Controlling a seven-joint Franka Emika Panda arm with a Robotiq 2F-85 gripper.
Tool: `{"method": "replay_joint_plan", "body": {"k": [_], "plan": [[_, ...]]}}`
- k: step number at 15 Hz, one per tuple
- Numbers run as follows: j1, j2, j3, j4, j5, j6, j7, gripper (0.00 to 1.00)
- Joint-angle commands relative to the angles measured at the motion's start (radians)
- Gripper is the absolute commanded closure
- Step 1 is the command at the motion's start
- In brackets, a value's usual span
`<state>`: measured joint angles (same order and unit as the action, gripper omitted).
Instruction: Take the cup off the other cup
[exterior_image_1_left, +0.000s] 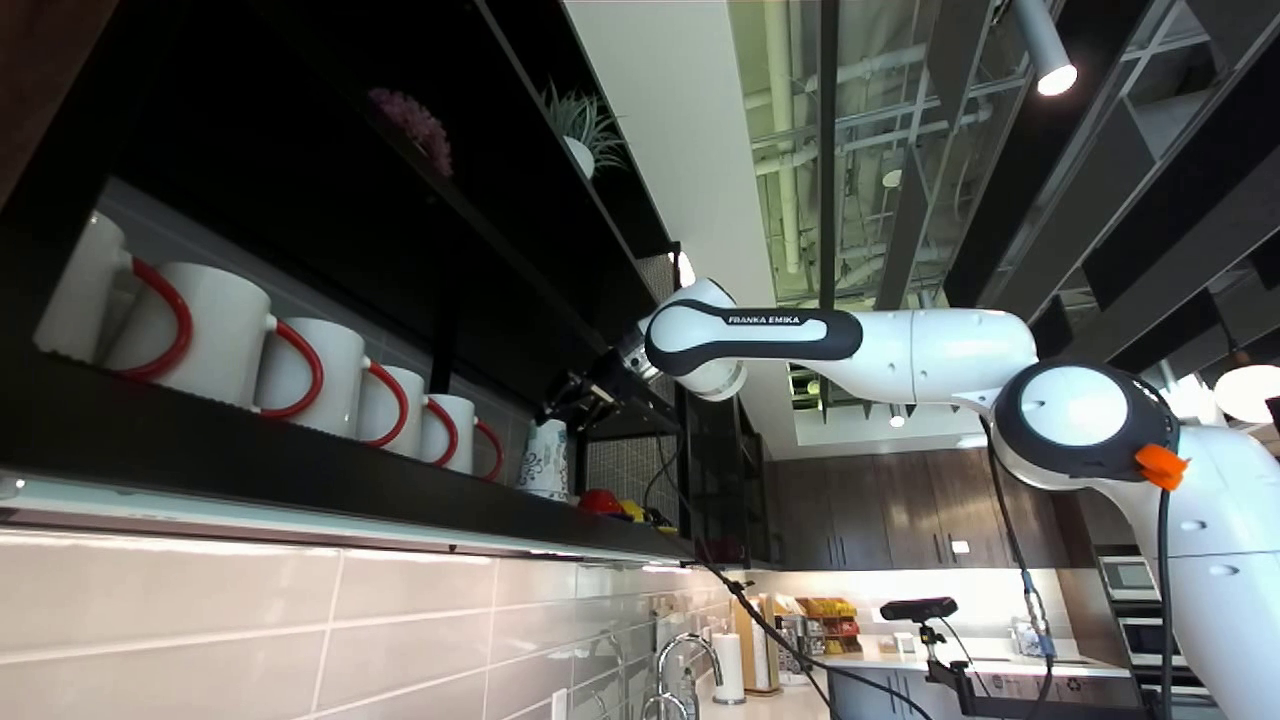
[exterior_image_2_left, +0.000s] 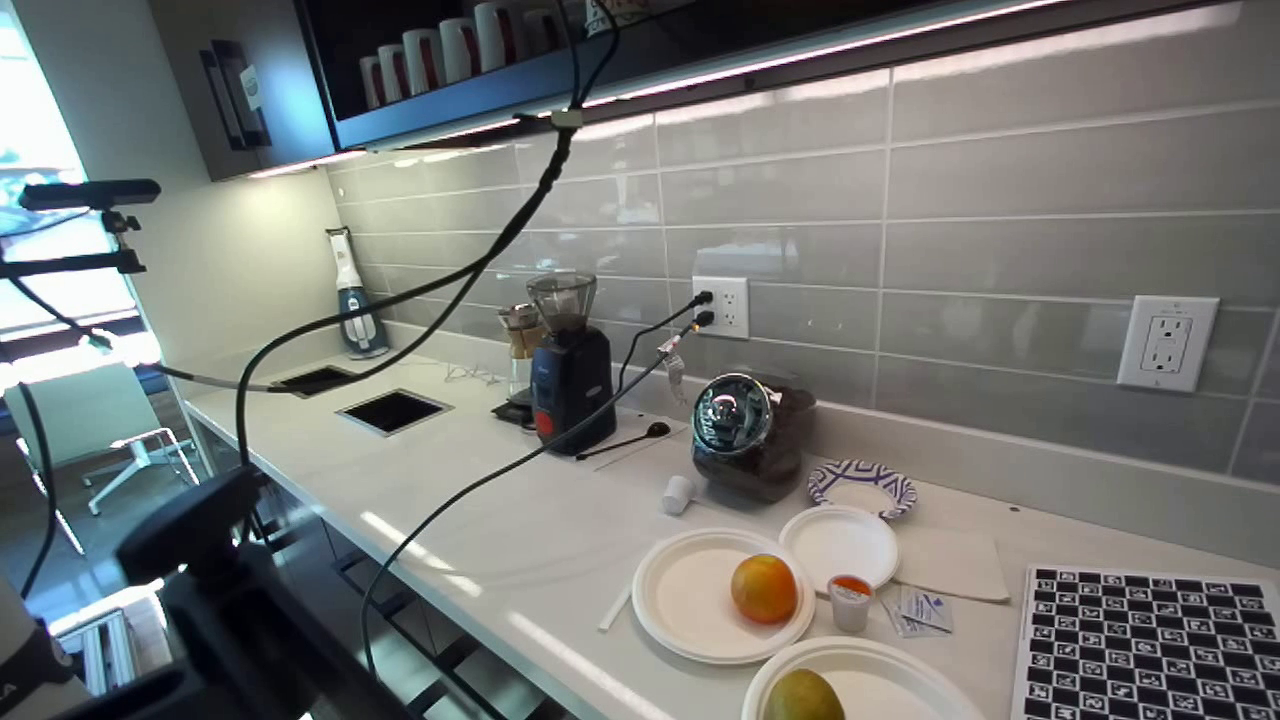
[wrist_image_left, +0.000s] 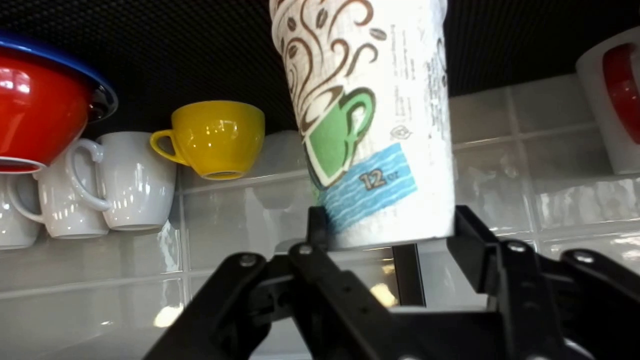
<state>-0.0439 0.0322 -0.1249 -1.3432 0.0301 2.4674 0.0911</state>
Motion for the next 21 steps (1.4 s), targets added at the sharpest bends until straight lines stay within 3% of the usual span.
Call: {"method": "replay_joint_plan", "body": {"k": [1, 6, 8, 17, 18, 21], "plan": [[0.003, 0.025, 0.001, 0.039, -0.018, 0.011, 0.020, 0.43], [0.003, 0.028, 0.000, 0.042, -0.017, 0.014, 0.020, 0.46], [0.003, 0.028, 0.000, 0.036, -0.017, 0.012, 0.019, 0.53], [0.002, 0.036, -0.001, 0.029, -0.013, 0.010, 0.016, 0.52], [0.002, 0.037, -0.001, 0.029, -0.012, 0.010, 0.016, 0.51], [0.002, 0.039, -0.002, 0.029, -0.013, 0.011, 0.017, 0.35]]}}
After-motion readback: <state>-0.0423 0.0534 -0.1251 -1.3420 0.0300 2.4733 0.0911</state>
